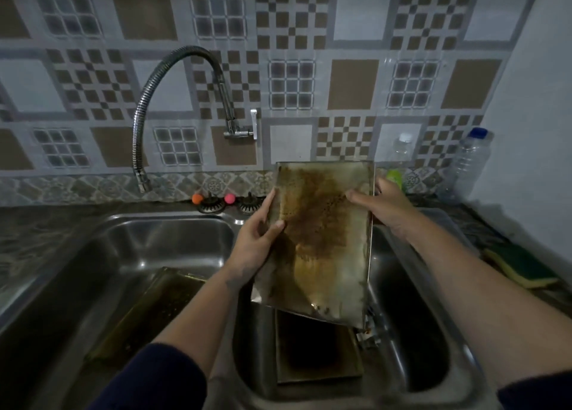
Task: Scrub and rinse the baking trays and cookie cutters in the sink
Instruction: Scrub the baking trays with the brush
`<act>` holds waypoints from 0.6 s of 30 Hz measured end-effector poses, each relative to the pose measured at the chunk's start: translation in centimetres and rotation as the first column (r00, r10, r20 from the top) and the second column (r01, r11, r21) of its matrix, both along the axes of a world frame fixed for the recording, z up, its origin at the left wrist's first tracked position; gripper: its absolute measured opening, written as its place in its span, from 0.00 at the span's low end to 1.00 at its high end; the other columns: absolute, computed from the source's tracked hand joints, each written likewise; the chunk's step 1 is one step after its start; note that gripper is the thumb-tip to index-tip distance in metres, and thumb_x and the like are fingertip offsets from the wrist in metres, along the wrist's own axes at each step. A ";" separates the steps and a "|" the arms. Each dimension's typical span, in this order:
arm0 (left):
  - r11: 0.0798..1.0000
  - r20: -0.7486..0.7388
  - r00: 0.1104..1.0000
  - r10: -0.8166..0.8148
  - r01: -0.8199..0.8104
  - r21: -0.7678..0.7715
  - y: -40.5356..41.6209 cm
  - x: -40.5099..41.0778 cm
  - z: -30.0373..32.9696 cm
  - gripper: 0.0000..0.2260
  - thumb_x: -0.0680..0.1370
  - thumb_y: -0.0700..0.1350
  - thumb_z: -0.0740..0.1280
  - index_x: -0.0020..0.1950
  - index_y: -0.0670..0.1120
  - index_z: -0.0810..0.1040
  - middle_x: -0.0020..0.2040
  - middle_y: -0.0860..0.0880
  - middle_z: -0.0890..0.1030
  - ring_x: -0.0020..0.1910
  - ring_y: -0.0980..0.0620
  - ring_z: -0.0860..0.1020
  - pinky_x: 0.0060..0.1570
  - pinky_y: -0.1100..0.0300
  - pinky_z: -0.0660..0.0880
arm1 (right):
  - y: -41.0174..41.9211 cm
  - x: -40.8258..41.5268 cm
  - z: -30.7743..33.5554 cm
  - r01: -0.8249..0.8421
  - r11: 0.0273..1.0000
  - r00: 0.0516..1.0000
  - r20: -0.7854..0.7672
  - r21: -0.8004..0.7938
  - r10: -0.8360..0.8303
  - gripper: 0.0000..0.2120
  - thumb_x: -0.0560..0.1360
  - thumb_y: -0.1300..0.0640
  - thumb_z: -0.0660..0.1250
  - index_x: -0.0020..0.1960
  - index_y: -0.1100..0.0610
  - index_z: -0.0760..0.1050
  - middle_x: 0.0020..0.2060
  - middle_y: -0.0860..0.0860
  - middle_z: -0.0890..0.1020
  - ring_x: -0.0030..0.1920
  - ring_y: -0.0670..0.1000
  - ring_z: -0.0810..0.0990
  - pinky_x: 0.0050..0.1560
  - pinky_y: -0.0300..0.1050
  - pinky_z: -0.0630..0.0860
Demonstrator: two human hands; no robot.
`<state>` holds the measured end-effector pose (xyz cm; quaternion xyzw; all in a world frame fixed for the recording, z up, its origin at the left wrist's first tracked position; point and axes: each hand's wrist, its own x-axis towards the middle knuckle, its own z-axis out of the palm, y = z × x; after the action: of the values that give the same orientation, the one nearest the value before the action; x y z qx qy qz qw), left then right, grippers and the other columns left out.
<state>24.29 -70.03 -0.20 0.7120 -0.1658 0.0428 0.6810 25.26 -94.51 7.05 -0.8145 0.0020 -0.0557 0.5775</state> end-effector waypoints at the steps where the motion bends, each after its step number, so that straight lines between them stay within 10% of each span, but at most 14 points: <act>1: 0.998 -0.012 1.000 -0.019 0.019 -0.057 0.3 0.1 0.1 0.30 0.79 0.38 0.65 0.77 0.54 0.59 0.64 0.58 0.78 0.65 0.54 0.75 0.65 0.57 0.72 | -0.1 -0.2 -0.4 0.010 1.000 1.000 -0.022 -0.028 -0.011 0.28 0.68 0.43 0.73 0.64 0.53 0.73 0.54 0.50 0.81 0.54 0.53 0.80 0.58 0.53 0.76; 5: 0.968 -0.083 0.994 -0.069 0.047 -0.247 0.1 0.1 0.6 0.29 0.79 0.33 0.61 0.75 0.55 0.61 0.59 0.48 0.82 0.59 0.50 0.79 0.59 0.54 0.76 | -0.1 -0.7 -2.3 0.110 0.974 0.979 -0.149 -0.198 -0.141 0.46 0.61 0.23 0.62 0.70 0.50 0.69 0.65 0.51 0.75 0.62 0.55 0.75 0.61 0.52 0.72; 10: 0.978 -0.078 0.996 0.034 -0.049 -0.204 -0.2 0.5 0.5 0.27 0.79 0.34 0.62 0.73 0.57 0.66 0.69 0.49 0.74 0.69 0.52 0.72 0.71 0.47 0.65 | -0.7 -0.7 -4.3 0.305 0.944 0.939 -0.122 -0.130 -0.320 0.31 0.76 0.31 0.52 0.68 0.50 0.72 0.69 0.54 0.72 0.67 0.58 0.70 0.63 0.52 0.66; 14: 0.972 -0.064 0.989 0.131 -0.141 -0.188 -0.4 1.1 0.5 0.28 0.79 0.31 0.62 0.76 0.50 0.63 0.72 0.48 0.71 0.71 0.52 0.68 0.73 0.49 0.62 | -1.5 -0.5 -5.2 0.423 0.834 0.906 0.154 -0.353 -0.394 0.25 0.78 0.41 0.59 0.73 0.48 0.66 0.67 0.55 0.71 0.59 0.55 0.74 0.47 0.42 0.71; 18: 0.924 -0.127 0.967 0.220 -0.248 -0.289 -2.6 1.6 0.3 0.27 0.80 0.32 0.60 0.76 0.50 0.62 0.69 0.47 0.74 0.68 0.50 0.72 0.71 0.47 0.65 | 1.4 -3.3 -5.6 0.361 0.758 0.892 0.438 -0.543 -0.110 0.25 0.78 0.46 0.60 0.74 0.43 0.61 0.65 0.54 0.67 0.56 0.52 0.73 0.44 0.41 0.76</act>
<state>25.91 -72.61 0.07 0.6150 -0.0393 0.1159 0.7790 21.99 -93.11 1.47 -0.9227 -0.0235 -0.2837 0.2600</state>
